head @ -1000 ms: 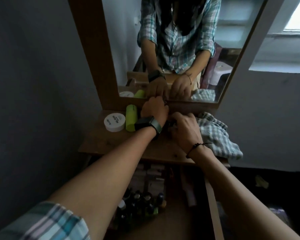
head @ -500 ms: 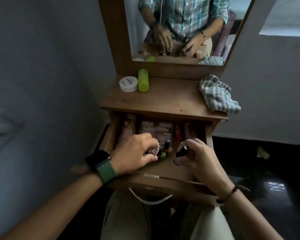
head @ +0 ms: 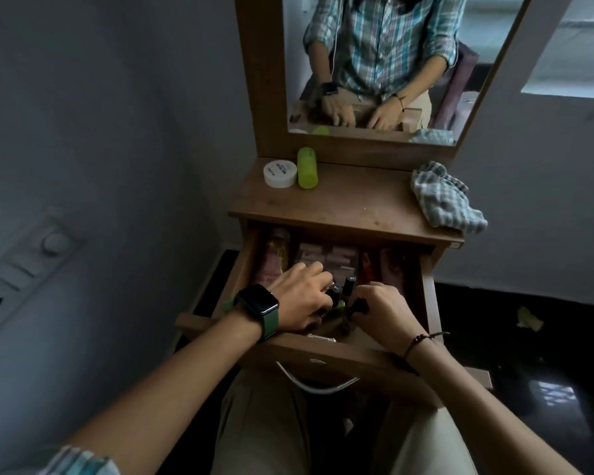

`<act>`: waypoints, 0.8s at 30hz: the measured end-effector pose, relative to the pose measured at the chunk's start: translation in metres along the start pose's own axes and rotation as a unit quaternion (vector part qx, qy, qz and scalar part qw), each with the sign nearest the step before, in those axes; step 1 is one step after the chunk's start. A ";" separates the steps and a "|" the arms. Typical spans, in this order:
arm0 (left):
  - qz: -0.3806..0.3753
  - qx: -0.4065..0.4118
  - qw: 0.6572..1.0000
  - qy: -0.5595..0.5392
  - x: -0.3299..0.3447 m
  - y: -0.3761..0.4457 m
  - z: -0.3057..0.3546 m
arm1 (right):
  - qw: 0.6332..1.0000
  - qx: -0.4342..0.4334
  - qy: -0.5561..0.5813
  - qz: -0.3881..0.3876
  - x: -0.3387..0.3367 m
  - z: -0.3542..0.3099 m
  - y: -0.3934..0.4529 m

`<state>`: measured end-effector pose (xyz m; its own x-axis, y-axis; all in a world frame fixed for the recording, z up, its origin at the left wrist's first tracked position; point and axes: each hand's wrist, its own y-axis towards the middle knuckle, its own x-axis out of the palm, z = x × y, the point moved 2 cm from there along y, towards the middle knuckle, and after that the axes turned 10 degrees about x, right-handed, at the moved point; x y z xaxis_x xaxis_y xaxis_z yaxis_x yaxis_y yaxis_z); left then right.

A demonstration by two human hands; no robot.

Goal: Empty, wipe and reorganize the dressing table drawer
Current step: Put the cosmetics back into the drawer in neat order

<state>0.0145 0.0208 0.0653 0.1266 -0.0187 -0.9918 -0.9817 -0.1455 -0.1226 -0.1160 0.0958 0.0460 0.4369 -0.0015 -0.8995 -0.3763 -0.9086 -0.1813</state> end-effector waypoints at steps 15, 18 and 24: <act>0.049 0.010 0.994 0.096 0.006 0.003 -0.001 | 0.999 0.014 -0.039 0.034 -0.002 -0.005 0.004; 0.037 -0.006 0.994 0.098 0.008 0.004 -0.001 | 0.998 0.011 -0.038 0.040 -0.002 -0.005 0.003; 0.062 -0.005 0.993 0.099 0.004 0.001 -0.001 | 0.999 0.013 -0.027 0.041 -0.001 -0.003 0.003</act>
<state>0.0142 0.0200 0.0610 0.0307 -0.2310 -0.9725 -0.9901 -0.1402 0.0020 -0.1148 0.0917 0.0481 0.3595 -0.0518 -0.9317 -0.4297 -0.8955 -0.1160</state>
